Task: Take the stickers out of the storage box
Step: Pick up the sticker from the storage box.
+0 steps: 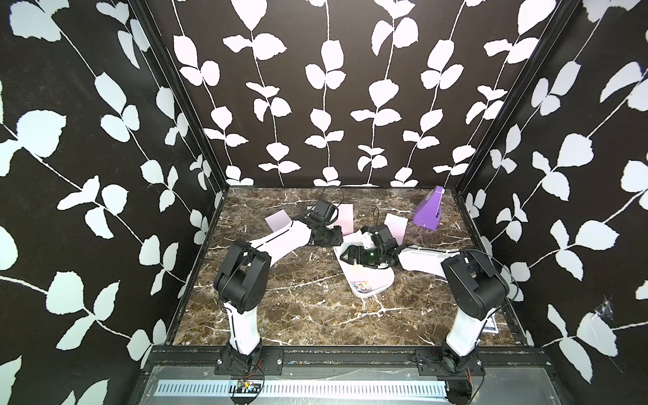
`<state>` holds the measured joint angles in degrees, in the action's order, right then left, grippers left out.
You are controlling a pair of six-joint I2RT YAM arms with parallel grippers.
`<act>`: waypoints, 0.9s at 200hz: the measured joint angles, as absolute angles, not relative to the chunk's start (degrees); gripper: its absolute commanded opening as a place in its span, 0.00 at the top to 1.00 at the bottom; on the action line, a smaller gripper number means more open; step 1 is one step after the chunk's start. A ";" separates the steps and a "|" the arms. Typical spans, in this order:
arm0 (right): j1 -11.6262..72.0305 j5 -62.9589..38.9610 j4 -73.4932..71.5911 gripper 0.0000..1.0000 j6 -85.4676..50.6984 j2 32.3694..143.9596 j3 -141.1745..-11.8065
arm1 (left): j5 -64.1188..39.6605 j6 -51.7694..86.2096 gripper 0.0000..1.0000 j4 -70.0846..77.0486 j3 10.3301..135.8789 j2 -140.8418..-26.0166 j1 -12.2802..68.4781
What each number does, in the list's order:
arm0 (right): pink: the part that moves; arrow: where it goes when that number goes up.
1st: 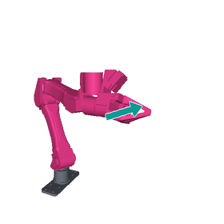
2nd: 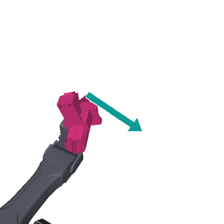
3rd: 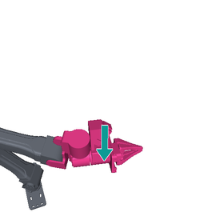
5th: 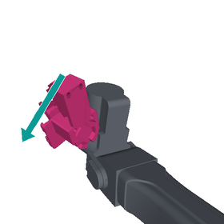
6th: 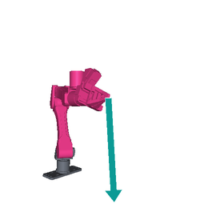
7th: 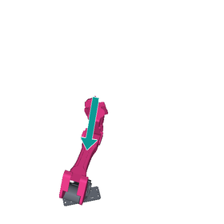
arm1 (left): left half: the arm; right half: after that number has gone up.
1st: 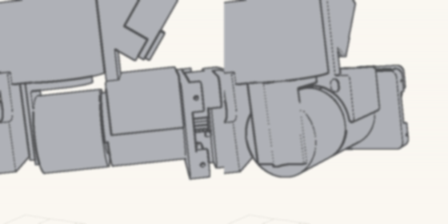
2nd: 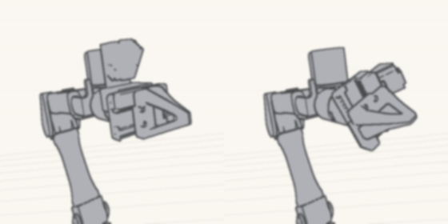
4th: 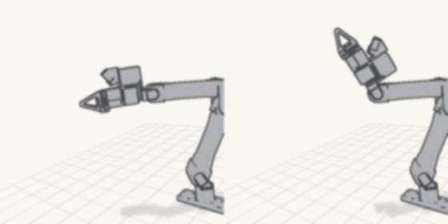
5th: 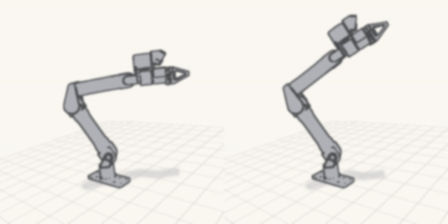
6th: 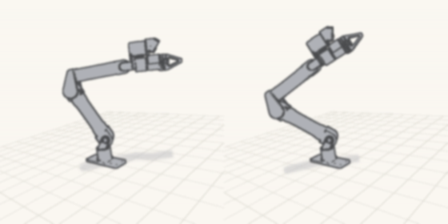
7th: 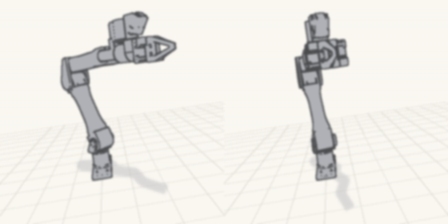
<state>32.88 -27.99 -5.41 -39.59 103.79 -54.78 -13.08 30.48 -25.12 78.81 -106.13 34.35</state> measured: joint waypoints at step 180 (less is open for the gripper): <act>32.84 -28.08 -6.48 0.06 -39.59 104.36 -55.02 | -14.04 32.03 0.63 -23.86 79.42 -106.34 35.94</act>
